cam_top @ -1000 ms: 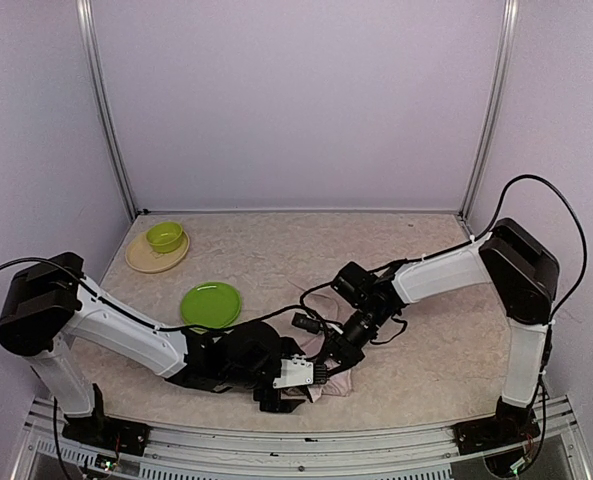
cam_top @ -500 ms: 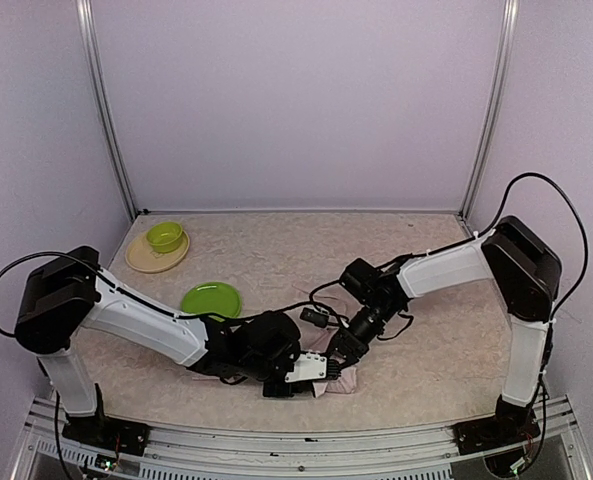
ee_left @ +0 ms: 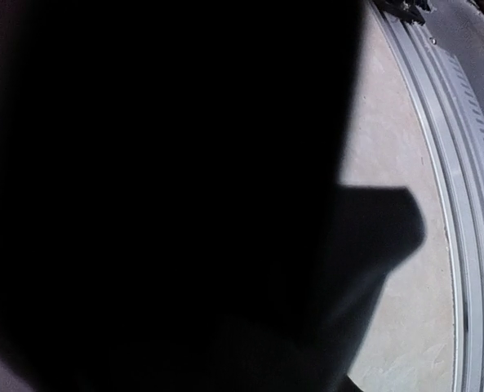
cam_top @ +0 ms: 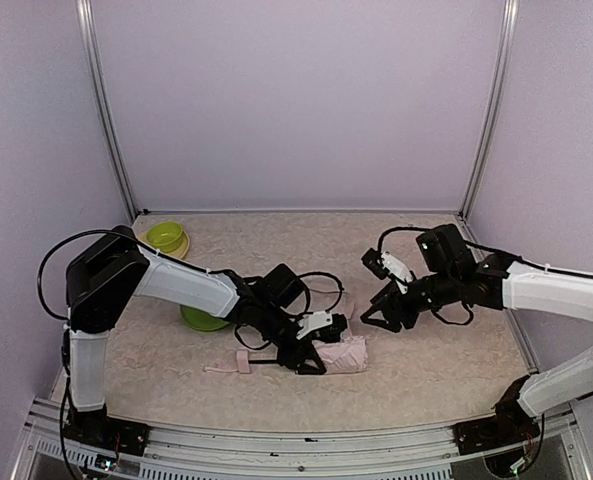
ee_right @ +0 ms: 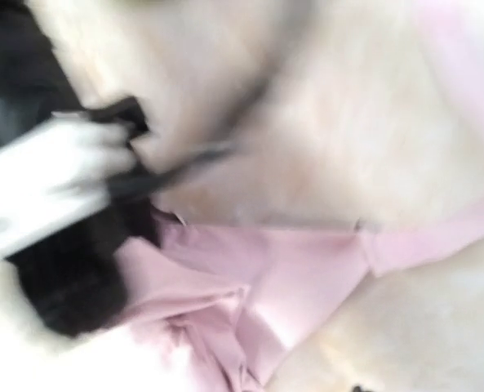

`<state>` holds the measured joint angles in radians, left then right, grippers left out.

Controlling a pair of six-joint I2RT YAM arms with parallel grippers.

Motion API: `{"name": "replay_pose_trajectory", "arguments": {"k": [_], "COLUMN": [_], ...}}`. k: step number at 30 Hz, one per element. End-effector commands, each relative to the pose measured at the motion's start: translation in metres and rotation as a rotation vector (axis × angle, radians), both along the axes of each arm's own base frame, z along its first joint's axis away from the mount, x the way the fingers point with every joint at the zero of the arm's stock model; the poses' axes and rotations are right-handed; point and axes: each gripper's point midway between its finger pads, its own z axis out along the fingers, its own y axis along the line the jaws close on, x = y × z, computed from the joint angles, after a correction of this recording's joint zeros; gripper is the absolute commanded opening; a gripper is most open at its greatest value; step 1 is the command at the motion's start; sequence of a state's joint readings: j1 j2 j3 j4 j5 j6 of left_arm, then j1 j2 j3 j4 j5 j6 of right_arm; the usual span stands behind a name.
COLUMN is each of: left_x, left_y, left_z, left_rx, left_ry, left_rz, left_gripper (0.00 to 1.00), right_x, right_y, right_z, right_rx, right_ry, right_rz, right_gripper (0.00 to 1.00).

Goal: Put away the umbrella

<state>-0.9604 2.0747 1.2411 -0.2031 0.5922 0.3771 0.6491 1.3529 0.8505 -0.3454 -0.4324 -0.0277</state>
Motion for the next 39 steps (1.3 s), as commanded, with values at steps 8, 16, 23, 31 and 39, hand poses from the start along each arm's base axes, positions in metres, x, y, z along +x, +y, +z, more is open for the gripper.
{"name": "replay_pose_trajectory", "arguments": {"k": [8,16,23,31,39], "left_x": [-0.027,-0.033,-0.039,-0.046,-0.039], "left_y": [0.079,0.08,0.079,0.074,0.068], "left_z": [-0.08,-0.085,-0.084,-0.071,-0.054], "left_rx": [0.369,0.4,0.407,0.342,0.292], "left_ry": [0.325,0.315,0.316,0.326,0.308], "left_rz": [0.111,0.093,0.069,0.026,0.034], "left_gripper": [0.23,0.24,0.26,0.29,0.58], "right_x": [-0.078,-0.058,-0.051,-0.062,-0.081], "right_y": [0.022,0.047,0.061,0.056,0.051], "right_z": [0.004,-0.035,-0.068,-0.114,-0.138], "right_rx": [-0.158,-0.427,-0.521,-0.58,-0.577], "right_ry": [-0.825,-0.952,-0.91,-0.708,-0.483], "right_rz": [0.368,0.455,0.527,0.577,0.621], "right_gripper": [0.69,0.89,0.87,0.43,0.12]}}
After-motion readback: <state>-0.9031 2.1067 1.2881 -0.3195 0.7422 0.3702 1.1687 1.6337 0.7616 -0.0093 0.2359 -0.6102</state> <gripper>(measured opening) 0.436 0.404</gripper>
